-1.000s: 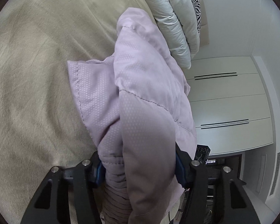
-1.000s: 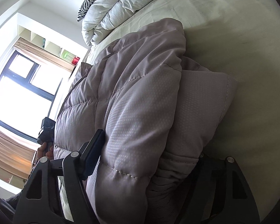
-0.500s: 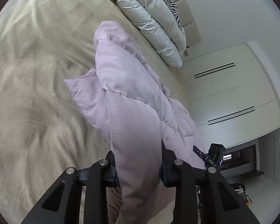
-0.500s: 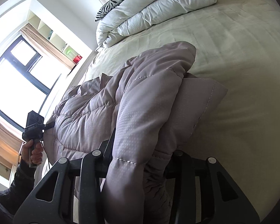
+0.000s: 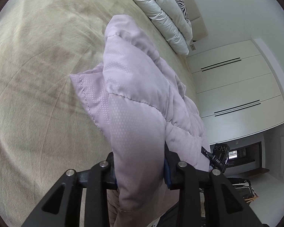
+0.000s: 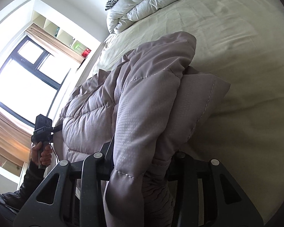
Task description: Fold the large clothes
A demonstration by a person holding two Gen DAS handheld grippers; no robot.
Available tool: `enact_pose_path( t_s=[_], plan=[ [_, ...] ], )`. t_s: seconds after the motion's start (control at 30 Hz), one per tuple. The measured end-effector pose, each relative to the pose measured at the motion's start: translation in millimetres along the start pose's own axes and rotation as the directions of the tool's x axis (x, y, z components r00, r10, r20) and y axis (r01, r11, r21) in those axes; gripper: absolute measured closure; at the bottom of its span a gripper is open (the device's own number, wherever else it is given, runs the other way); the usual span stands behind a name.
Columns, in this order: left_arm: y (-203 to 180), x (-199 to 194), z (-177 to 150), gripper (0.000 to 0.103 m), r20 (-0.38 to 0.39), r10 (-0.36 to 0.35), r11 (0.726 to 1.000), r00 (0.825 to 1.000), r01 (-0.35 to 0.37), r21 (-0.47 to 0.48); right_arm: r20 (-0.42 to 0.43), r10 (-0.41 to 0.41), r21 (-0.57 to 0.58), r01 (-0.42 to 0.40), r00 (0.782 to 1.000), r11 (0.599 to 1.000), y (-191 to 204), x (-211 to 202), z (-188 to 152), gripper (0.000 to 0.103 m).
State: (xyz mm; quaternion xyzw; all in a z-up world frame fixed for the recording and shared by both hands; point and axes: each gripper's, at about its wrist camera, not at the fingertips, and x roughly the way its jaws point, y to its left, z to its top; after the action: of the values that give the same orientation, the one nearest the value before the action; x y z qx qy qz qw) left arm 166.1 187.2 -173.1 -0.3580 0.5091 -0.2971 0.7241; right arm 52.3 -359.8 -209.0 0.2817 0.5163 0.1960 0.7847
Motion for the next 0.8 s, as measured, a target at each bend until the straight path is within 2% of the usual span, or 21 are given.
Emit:
enact_pose_path(
  t_s=[0.07,0.17,0.27,0.4,0.47,0.53,0.6,0.63,0.7,0.73,0.8],
  plan=[
    [11.5,3.0,-3.0,0.063,0.010,-0.007,1.000,1.000,0.008,-0.030,-0.002,-0.005,0.037,0.005,1.000,0.999,-11.8,8.1,-3.1,0.064],
    [16.9,5.4,-5.9,0.058,0.023,0.003,1.000,1.000,-0.002,-0.025,-0.016,-0.049,0.029,0.049,0.999,0.998,-20.8,22.0,-6.8,0.055],
    [18.6,7.7,-5.6,0.052,0.036,0.008,0.999,0.999,-0.006,-0.050,-0.018,-0.026,0.089,0.028,0.999,0.996,-36.0,29.7,-9.1,0.043],
    [10.7,-7.5,-15.1,0.044,0.089,0.075,0.997,0.993,-0.073,-0.023,0.004,-0.051,0.139,0.050,0.999,0.989,-39.5,13.9,-17.8,0.035],
    [5.5,-25.4,-22.9,0.035,0.144,0.122,0.992,0.982,-0.123,-0.002,0.023,-0.075,0.153,0.070,0.997,0.986,-37.4,3.2,-19.3,0.035],
    [-1.2,-49.5,-32.2,0.019,0.226,0.154,0.986,0.962,-0.164,0.029,0.048,-0.117,0.147,0.109,0.992,0.983,-36.5,-11.7,-21.2,0.033],
    [-13.6,-72.1,-42.5,0.014,0.304,0.227,0.964,0.925,-0.258,0.066,0.078,-0.188,0.118,0.178,0.979,0.977,-32.6,-30.8,-29.9,0.032],
    [-23.8,-81.4,-48.8,0.011,0.353,0.279,0.939,0.893,-0.330,0.094,0.093,-0.224,0.101,0.215,0.970,0.971,-28.0,-40.2,-33.8,0.032],
    [-49.6,-94.7,-63.9,0.005,0.455,0.367,0.867,0.811,-0.475,0.148,0.136,-0.298,0.069,0.291,0.945,0.954,-15.7,-60.0,-40.6,0.032],
    [-60.0,-105.4,-76.7,0.002,0.513,0.388,0.829,0.765,-0.534,0.169,0.163,-0.343,0.051,0.339,0.925,0.939,-6.4,-68.6,-43.5,0.032],
    [-87.7,-117.0,-98.1,0.000,0.614,0.391,0.760,0.685,-0.617,0.204,0.245,-0.411,0.000,0.423,0.878,0.906,18.4,-87.0,-49.5,0.032]
  ],
)
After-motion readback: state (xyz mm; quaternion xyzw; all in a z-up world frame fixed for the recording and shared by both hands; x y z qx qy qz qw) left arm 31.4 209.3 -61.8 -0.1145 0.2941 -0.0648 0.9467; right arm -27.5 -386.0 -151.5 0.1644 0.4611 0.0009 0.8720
